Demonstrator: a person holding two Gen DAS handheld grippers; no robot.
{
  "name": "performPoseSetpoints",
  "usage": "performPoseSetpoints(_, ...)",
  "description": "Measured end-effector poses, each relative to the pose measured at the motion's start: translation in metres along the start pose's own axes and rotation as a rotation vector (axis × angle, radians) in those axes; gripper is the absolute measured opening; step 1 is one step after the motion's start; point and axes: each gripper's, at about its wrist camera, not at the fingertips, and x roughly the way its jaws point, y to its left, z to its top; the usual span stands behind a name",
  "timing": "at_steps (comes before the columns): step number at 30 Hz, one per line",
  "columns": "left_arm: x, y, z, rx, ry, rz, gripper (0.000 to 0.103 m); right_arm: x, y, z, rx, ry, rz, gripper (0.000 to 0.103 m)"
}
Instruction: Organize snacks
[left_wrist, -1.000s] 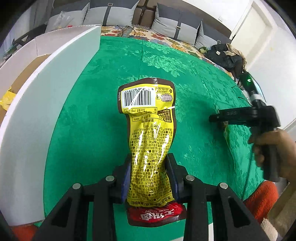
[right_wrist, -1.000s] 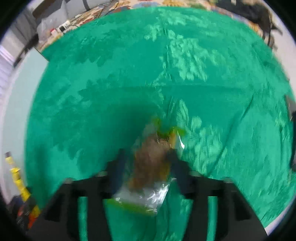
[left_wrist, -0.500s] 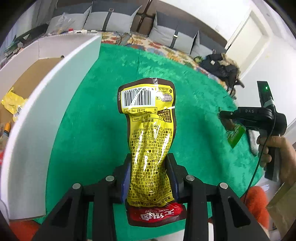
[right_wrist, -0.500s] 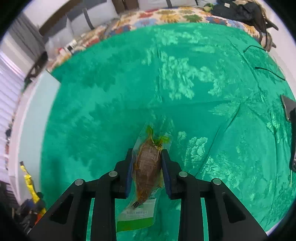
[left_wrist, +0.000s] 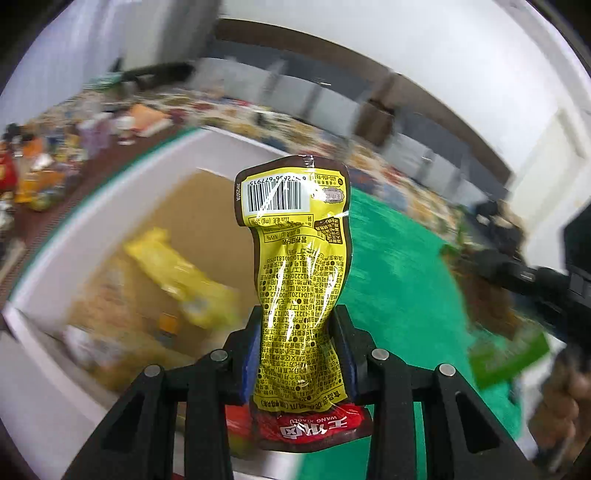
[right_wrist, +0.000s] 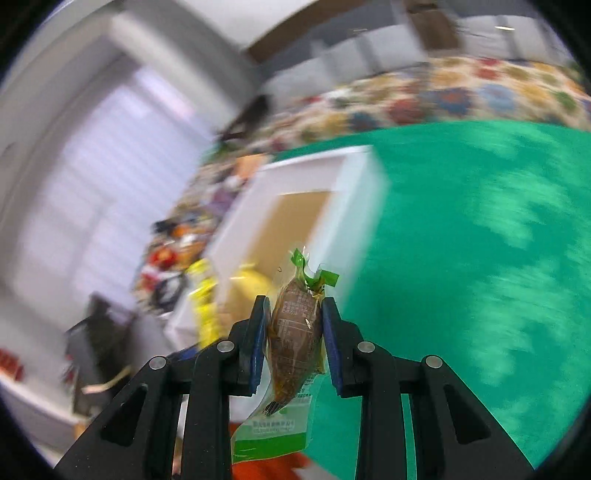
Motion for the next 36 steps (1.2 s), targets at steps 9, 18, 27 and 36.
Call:
performPoseSetpoints(9, 0.034, 0.072, -0.003, 0.013, 0.044, 0.254, 0.058, 0.124, 0.072, -0.007, -0.164, 0.069, -0.033, 0.054)
performPoseSetpoints(18, -0.001, 0.063, -0.019, 0.1, -0.082, 0.317, 0.088, 0.104, 0.08, -0.015, -0.284, -0.027, -0.145, 0.073)
performPoseSetpoints(27, -0.045, 0.043, -0.012, 0.098, -0.207, 0.46, 0.103, 0.077, 0.087, -0.032, -0.452, -0.056, -0.341, 0.084)
performPoseSetpoints(36, -0.072, 0.036, -0.015, 0.075, -0.253, 0.507, 0.103, 0.072, 0.105, -0.048, -0.5, -0.058, -0.315, 0.084)
